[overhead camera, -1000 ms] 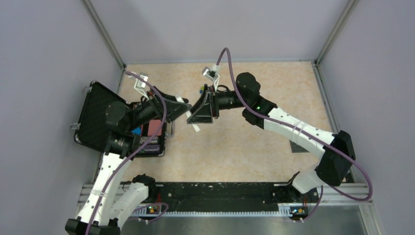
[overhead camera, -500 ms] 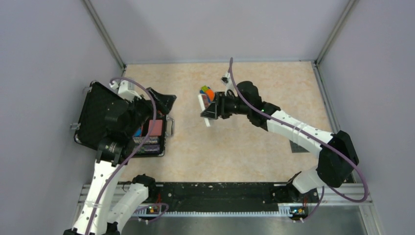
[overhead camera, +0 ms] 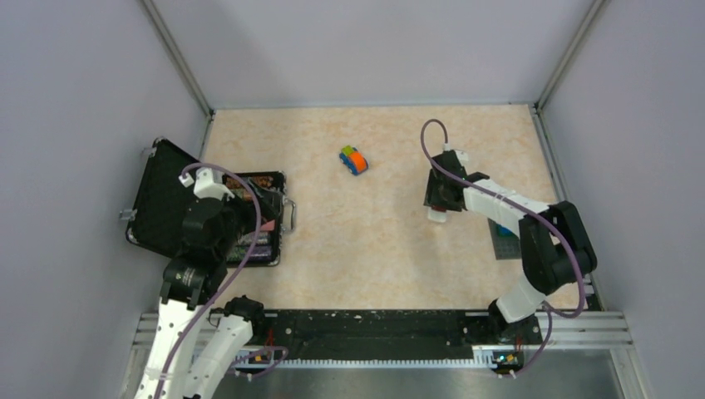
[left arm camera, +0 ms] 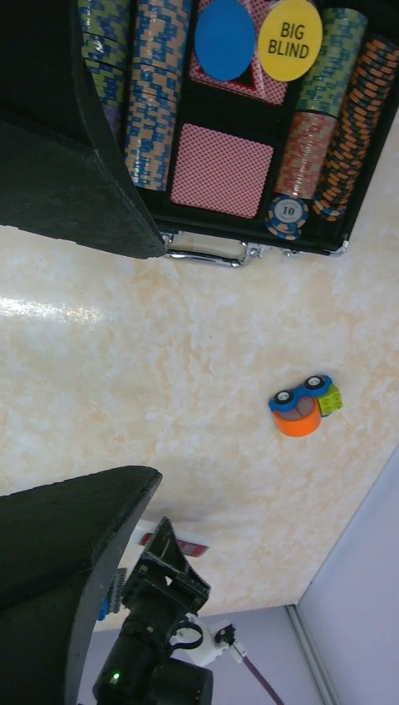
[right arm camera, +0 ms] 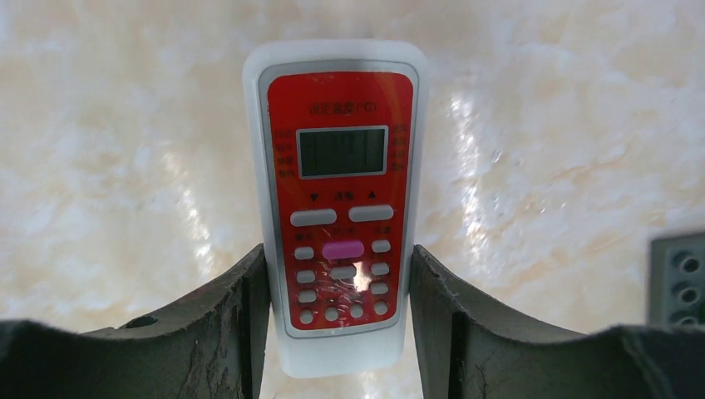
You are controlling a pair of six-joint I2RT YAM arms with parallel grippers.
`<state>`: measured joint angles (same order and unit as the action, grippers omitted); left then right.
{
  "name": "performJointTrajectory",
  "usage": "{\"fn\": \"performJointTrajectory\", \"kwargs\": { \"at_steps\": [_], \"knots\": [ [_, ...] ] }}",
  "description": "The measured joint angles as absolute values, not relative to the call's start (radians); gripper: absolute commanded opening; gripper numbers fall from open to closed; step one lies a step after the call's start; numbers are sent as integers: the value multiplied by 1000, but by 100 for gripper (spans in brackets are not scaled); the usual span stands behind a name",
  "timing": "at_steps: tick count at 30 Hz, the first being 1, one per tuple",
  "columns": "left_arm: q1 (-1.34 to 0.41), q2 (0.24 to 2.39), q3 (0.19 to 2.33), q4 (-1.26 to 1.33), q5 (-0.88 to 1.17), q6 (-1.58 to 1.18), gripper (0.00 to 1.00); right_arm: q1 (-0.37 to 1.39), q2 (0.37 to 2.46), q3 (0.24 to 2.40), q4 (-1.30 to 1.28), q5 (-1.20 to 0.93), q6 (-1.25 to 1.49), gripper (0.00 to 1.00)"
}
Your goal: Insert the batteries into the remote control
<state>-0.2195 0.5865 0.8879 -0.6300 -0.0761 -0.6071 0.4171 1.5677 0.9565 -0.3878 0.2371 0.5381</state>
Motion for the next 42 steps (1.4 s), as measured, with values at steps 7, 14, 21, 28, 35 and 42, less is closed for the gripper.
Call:
{"fn": "performJointTrajectory", "kwargs": {
  "at_steps": [7,14,21,28,35,42],
  "knots": [
    [-220,571,877,-709,-70,-624,99,394,1757,1081,-406,355,474,55],
    [-220,619,921,-817,-56,-639,93,388,1805,1128,-411,376,458,79],
    [-220,654,961,-936,-78,-707,99,388,1785,1128,-447,373,456,94],
    [-220,622,973,-997,-104,-756,99,388,1536,1127,-530,350,456,99],
    [-220,517,973,-988,-88,-749,99,388,991,1092,-569,397,467,99],
    [-220,423,973,-989,-72,-729,99,388,526,1095,-646,439,455,99]
  ]
}}
